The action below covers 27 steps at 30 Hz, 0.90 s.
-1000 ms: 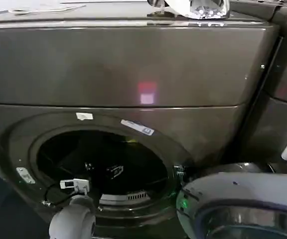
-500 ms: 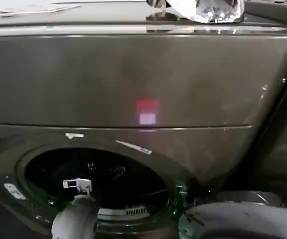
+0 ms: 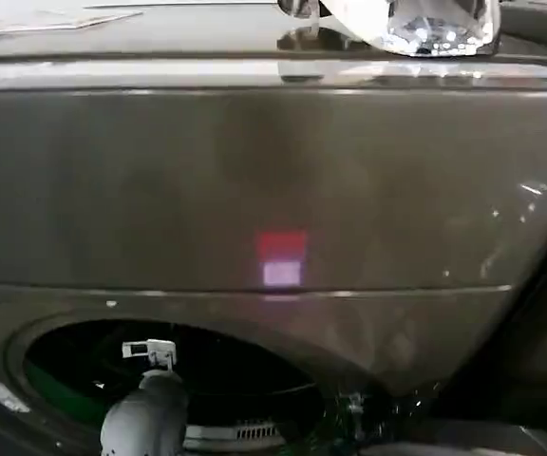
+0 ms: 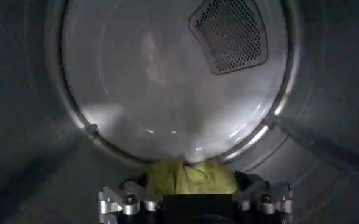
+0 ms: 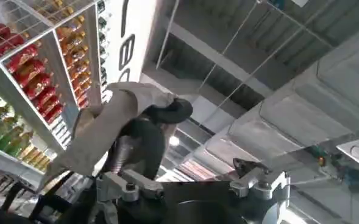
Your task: Grasp the clothes from the dryer.
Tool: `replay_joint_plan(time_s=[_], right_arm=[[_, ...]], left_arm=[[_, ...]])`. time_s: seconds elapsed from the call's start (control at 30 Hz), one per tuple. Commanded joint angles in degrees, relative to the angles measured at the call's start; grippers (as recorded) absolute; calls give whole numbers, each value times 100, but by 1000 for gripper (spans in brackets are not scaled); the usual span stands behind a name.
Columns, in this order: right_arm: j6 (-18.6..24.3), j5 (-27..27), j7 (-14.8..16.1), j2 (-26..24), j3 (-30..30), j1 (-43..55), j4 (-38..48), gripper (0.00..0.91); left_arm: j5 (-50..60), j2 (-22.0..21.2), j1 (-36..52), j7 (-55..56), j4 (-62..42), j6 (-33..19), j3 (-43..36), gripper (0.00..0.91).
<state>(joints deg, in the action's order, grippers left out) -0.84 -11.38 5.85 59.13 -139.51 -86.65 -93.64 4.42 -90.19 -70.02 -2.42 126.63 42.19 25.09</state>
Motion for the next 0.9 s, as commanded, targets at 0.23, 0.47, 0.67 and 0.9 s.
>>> replay_joint_plan(time_s=[0.23,0.47,0.67,0.9], right_arm=[[143,-12,4,38,7,5,40,907],[188,-11,0,35,-41,2,59,907],[213,-10,4,24,-110,-48,42,907],[228,-4,-4,40,-90,-41,13,907]], left_arm=[[-3,7,38,-4,-37,281,-1,907],[2,1,164,22,-163,281,-25,907],[-62,-19,640,199,-637,281,-135,907],[-131,-50,1654,465,-1736,141,-133,907]])
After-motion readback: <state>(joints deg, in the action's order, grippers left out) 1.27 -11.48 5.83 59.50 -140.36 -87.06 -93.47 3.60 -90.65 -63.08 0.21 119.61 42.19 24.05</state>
